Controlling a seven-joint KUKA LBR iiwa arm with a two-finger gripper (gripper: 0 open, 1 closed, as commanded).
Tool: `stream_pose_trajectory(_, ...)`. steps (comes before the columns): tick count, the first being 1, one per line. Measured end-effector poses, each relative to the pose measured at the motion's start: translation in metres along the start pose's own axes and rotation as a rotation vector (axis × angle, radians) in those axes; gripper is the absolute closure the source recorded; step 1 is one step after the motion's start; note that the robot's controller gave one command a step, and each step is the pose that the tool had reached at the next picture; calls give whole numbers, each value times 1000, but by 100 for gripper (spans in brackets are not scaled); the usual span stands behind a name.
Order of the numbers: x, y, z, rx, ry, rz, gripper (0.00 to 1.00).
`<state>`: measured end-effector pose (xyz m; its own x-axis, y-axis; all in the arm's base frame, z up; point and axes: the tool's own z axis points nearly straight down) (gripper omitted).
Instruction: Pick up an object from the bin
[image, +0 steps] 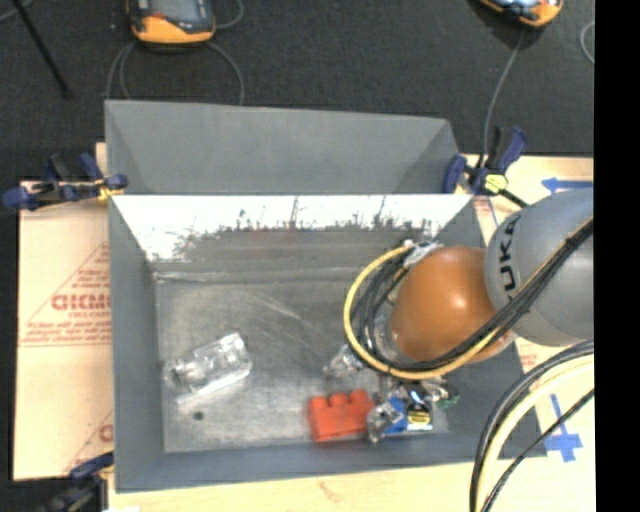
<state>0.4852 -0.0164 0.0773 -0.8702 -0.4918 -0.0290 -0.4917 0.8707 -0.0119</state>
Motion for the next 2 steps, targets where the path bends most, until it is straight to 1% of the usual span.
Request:
stream_pose_trajectory(1, 2, 1, 0, -3, 8, 0, 100)
stream_pose_trajectory(2, -18, -12, -124, -6, 19, -33, 100)
